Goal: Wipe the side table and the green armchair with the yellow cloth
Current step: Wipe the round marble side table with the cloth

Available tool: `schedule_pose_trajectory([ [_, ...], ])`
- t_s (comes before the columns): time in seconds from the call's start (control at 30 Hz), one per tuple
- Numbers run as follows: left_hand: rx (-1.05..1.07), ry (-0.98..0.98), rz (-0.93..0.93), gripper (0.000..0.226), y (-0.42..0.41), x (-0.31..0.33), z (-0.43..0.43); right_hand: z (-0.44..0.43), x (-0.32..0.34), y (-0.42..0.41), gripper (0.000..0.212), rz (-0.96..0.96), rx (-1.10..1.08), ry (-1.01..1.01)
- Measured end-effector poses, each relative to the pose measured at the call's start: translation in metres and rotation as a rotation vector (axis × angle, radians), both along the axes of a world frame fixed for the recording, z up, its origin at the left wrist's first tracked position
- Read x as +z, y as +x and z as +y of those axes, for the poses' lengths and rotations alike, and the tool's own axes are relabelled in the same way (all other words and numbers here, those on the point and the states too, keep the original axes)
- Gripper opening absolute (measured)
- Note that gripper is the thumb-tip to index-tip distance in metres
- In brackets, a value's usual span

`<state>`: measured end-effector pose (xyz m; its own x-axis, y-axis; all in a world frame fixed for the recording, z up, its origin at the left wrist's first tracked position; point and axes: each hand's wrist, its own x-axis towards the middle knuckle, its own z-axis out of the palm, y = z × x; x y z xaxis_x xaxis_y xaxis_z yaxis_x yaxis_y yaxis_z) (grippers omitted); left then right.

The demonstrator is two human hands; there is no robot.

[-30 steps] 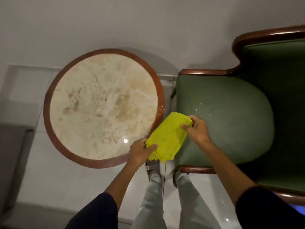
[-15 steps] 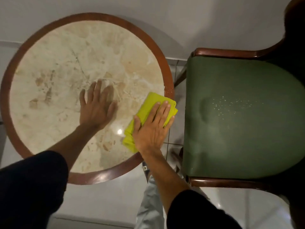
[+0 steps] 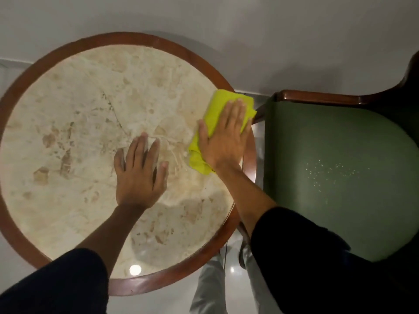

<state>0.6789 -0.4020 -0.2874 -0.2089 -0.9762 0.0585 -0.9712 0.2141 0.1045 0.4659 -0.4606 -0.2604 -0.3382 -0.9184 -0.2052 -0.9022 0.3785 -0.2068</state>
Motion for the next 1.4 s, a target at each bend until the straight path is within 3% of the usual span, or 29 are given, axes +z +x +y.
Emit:
schedule_pose_trajectory([
  [0.13, 0.089, 0.015, 0.019, 0.055, -0.001, 0.002, 0.0, 0.058, -0.003, 0.055, 0.076, -0.057, 0.351, -0.031],
  [0.2, 0.097, 0.03, 0.027, 0.055, 0.0, 0.002, 0.0, 0.122, -0.004, 0.06, 0.075, -0.093, 0.365, -0.033],
  [0.3, 0.086, 0.04, 0.042, 0.056, 0.0, 0.002, -0.001, 0.17, -0.009, 0.024, 0.078, 0.0, 0.226, -0.023],
  [0.57, 0.081, 0.052, 0.048, 0.055, 0.0, 0.001, -0.001, -0.001, -0.003, -0.027, 0.079, -0.022, -0.047, -0.036],
  [0.63, 0.076, 0.047, 0.044, 0.055, 0.0, 0.002, -0.002, -0.022, 0.0, -0.026, 0.079, -0.002, 0.047, -0.012],
  [0.73, 0.078, 0.045, 0.034, 0.054, 0.002, 0.004, -0.001, 0.018, 0.005, -0.011, 0.077, 0.005, 0.296, 0.039],
  [0.83, 0.09, 0.046, 0.042, 0.052, -0.001, 0.009, -0.001, 0.094, 0.01, 0.004, 0.067, -0.259, 0.413, 0.002],
  [0.93, 0.134, 0.062, 0.072, 0.047, -0.007, 0.019, -0.002, 0.149, 0.017, 0.003, 0.078, -0.251, 0.089, -0.093],
  [1.03, 0.221, 0.068, 0.156, 0.039, -0.037, 0.038, 0.022, 0.174, 0.029, -0.006, 0.104, -0.308, -0.423, 0.094],
  [1.13, 0.246, 0.107, 0.274, 0.029, -0.08, 0.055, 0.071, 0.183, 0.038, -0.01, 0.093, -0.431, -0.635, 0.224],
  [1.27, 0.326, 0.257, 0.356, 0.038, -0.118, 0.063, 0.109, 0.192, 0.037, -0.022, 0.078, -0.857, -0.94, 0.288],
  [1.4, 0.262, 0.407, 0.565, 0.027, -0.155, 0.076, 0.126, 0.214, 0.044, -0.054, 0.022, -1.13, -0.977, 0.274],
])
